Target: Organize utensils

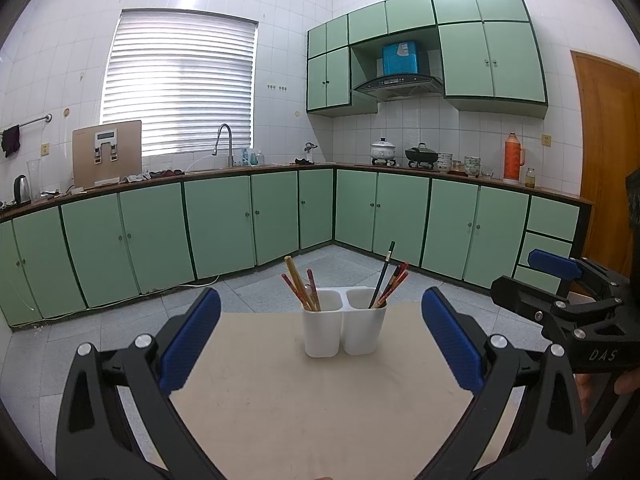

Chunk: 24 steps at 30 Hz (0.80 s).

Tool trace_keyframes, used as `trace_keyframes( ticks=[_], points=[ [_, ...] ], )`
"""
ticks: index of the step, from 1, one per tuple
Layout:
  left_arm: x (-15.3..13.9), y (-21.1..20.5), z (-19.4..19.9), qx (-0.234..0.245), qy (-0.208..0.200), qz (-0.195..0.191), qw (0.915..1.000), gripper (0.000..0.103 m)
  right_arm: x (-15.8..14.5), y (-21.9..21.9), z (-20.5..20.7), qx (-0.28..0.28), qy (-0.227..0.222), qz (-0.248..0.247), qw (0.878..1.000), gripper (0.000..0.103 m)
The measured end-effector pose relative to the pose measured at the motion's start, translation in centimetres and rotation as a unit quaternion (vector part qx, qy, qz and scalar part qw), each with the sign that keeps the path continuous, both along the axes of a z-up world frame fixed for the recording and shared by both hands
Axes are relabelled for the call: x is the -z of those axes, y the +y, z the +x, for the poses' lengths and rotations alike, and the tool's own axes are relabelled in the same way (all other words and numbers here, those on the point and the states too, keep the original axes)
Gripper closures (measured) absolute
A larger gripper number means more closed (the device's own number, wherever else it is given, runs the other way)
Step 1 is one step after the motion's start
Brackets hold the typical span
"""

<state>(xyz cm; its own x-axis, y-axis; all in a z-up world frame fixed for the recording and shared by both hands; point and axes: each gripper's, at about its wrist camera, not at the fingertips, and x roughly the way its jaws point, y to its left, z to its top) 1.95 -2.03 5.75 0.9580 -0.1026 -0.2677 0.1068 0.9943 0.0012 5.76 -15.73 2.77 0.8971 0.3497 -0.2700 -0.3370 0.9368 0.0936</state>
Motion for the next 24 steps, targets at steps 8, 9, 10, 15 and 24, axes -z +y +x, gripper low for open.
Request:
trace_keyframes(
  ticks=[8,9,10,15,24],
  points=[
    [0.02,0.05,-0.03,0.0,0.0,0.0,1.0,0.005,0.15,-0.06,0.06,0.0,0.001,-0.001,1.0,0.006],
    [0.02,0.05,-0.01,0.0,0.0,0.0,1.0,0.005,0.19,-0.09,0.07,0.0,0.002,-0.001,1.0,0.006],
    [0.02,0.05,-0.02,0.0,0.0,0.0,1.0,0.005,0.3,-0.11,0.09,0.0,0.002,-0.001,1.0,0.006],
    [0.03,0.08,0.03,0.0,0.001,0.0,1.0,0.005,0.48,-0.26,0.09,0.0,0.003,-0.002,1.0,0.006],
    [0.19,0.24,0.19,-0.002,0.003,-0.002,1.0,0.005,0.66,-0.3,0.1,0.0,0.004,-0.005,1.0,0.006]
  ],
)
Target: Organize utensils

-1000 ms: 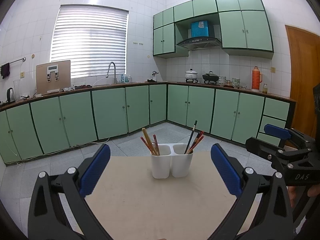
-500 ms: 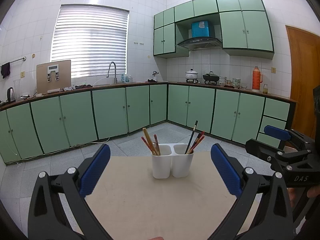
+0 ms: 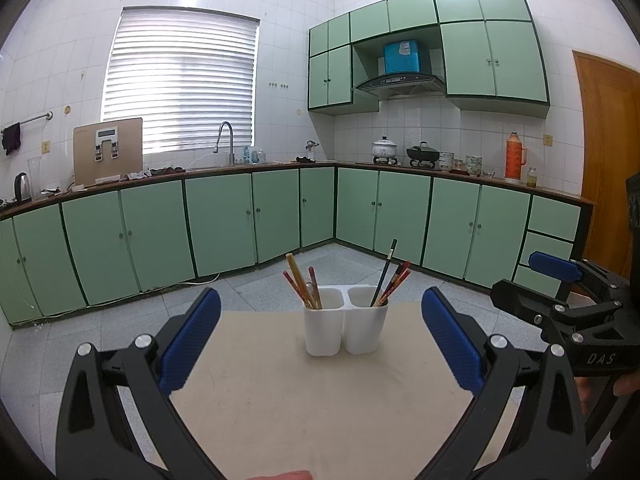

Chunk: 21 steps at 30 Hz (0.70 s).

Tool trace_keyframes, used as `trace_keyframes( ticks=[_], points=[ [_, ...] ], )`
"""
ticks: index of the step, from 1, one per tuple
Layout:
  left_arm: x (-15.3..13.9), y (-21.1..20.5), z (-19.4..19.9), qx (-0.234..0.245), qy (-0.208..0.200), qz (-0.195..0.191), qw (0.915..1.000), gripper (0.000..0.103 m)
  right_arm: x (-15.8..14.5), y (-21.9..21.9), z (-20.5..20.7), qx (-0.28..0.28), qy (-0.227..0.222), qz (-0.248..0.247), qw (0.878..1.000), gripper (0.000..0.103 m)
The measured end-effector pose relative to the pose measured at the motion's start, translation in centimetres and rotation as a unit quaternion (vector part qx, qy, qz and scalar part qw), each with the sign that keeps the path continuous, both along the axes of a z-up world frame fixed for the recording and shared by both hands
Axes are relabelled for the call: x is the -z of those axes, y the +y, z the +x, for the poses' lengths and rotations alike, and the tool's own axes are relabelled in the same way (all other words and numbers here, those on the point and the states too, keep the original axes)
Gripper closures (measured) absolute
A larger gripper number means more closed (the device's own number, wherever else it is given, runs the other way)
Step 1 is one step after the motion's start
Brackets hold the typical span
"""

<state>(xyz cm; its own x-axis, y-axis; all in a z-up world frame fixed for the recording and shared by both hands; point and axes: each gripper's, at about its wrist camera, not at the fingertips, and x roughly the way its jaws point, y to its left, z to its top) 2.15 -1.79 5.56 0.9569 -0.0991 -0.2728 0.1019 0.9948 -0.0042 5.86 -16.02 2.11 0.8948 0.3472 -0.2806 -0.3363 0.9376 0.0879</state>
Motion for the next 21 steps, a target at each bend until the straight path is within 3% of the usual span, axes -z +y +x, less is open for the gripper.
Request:
trace_keyframes(
  ticks=[21],
  points=[
    [0.1,0.07,0.03,-0.001,0.002,-0.002,1.0,0.005,0.38,-0.15,0.16,0.001,0.005,-0.002,1.0,0.006]
  ],
)
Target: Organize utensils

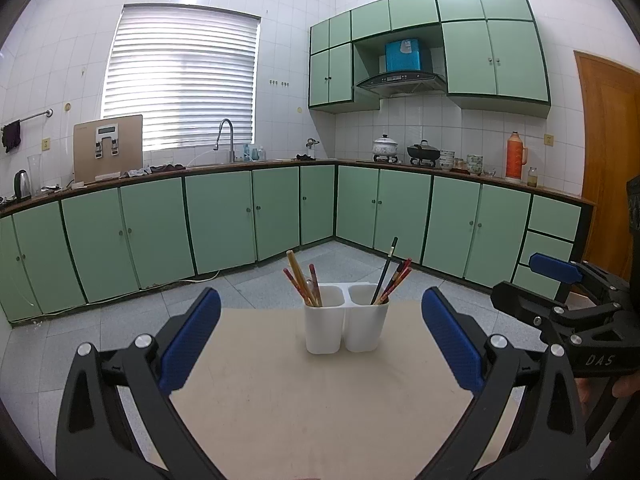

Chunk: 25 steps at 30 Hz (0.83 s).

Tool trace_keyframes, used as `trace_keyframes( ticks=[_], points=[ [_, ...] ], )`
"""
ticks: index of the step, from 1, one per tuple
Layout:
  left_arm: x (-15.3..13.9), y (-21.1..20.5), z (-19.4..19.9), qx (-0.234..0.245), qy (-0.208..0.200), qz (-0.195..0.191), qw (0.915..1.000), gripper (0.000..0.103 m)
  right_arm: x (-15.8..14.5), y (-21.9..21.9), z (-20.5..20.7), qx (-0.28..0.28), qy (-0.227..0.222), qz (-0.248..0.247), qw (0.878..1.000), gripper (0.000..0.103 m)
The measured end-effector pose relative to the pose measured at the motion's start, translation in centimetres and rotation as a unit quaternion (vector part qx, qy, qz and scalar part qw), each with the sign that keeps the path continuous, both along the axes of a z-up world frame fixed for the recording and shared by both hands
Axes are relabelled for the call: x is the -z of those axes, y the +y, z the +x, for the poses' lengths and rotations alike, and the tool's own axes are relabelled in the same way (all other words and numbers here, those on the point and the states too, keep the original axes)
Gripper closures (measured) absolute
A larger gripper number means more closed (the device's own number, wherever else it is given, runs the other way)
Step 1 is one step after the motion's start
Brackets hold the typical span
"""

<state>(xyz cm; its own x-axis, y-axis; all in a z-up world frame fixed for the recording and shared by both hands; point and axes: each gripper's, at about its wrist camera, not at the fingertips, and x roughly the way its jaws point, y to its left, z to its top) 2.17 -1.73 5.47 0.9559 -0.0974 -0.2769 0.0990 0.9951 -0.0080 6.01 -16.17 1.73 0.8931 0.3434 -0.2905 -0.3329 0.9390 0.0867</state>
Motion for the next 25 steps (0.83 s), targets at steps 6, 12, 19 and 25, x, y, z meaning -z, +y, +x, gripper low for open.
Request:
trace_keyframes(
  ticks=[6,12,19,25],
  points=[
    [-0.02,0.04,0.0,0.0,0.0,-0.001,1.0,0.005,0.12,-0.03,0.13,0.001,0.001,-0.002,1.0,0.006],
    [0.34,0.08,0.1,-0.002,0.0,-0.003,1.0,0.005,0.22,-0.02,0.31,0.002,0.004,-0.003,1.0,0.006],
    [0.63,-0.01,0.21,-0.002,0.004,-0.005,1.0,0.005,0.24,-0.08,0.43,0.003,0.006,-0.003,1.0,0.006],
    [0.6,-0.03,0.25,-0.003,0.005,-0.005,1.0,0.005,0.3,-0.18,0.55,0.004,0.007,-0.004,1.0,0.006]
  ],
)
